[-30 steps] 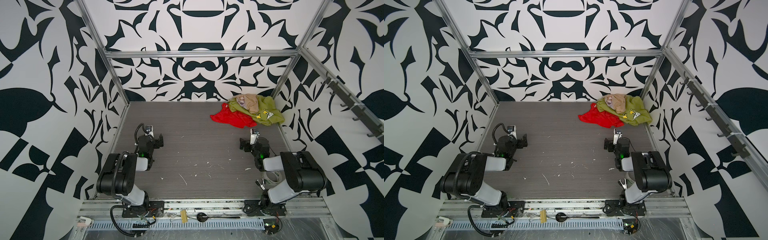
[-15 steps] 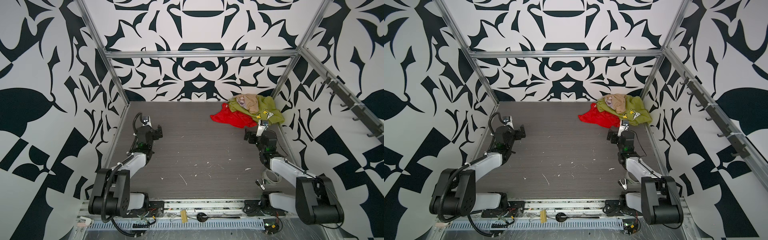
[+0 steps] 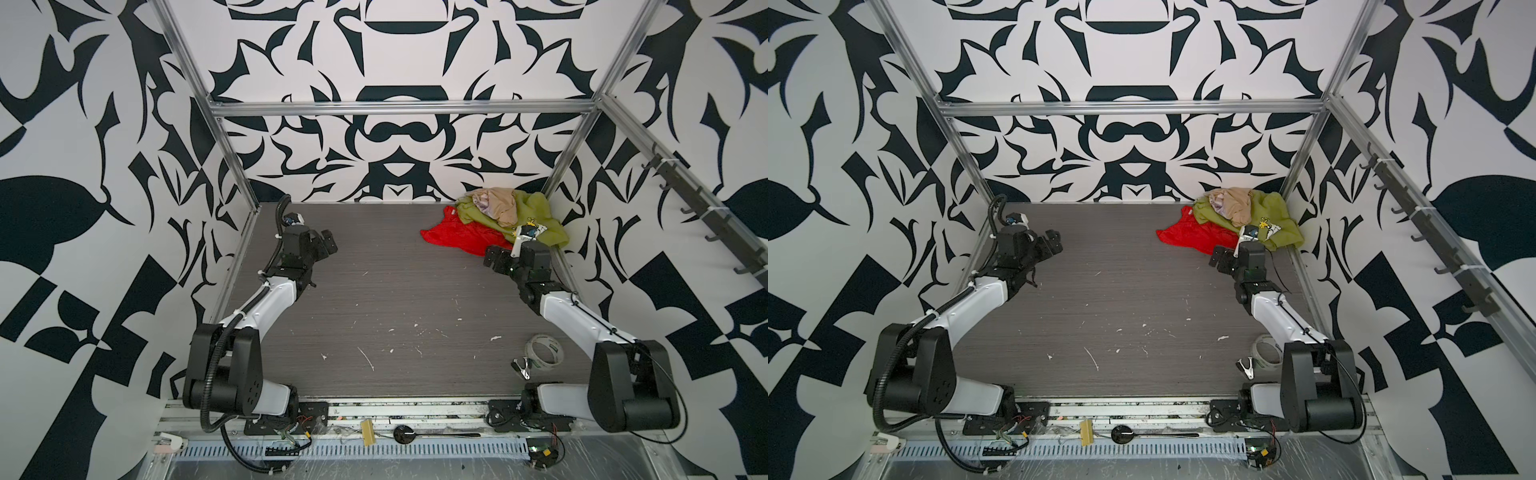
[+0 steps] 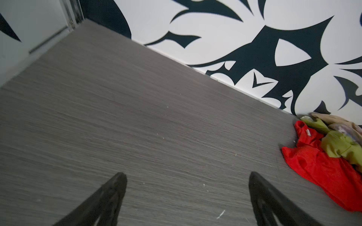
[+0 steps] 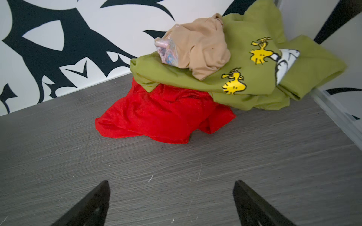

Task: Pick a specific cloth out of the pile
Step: 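Reach the right gripper toward the red cloth while the left arm moves forward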

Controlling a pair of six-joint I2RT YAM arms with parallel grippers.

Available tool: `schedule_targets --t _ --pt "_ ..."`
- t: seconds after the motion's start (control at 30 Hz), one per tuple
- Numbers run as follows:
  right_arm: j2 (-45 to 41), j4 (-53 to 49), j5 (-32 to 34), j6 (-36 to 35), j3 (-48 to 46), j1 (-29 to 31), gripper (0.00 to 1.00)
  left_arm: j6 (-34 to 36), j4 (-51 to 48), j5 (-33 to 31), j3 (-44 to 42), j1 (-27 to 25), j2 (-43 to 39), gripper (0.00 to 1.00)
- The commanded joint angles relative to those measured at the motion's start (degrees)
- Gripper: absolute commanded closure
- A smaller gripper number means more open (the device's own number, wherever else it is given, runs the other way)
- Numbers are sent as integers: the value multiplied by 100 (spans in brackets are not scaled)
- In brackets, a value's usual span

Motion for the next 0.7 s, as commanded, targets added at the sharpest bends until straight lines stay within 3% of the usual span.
schedule_targets --t 0.0,0.3,0.47,0.67 --pt "78 -228 -44 -72 288 215 0 -546 -626 745 357 -7 330 0" --pt "789 -614 58 -189 859 473 0 -1089 -835 2413 1045 -66 1219 0" --pt "1173 -1248 289 -38 1394 589 0 -1414 -896 2986 1266 -92 1585 0" --pt "1755 -2534 1786 110 2521 991 0 -1467 -896 3010 1454 -275 1723 0"
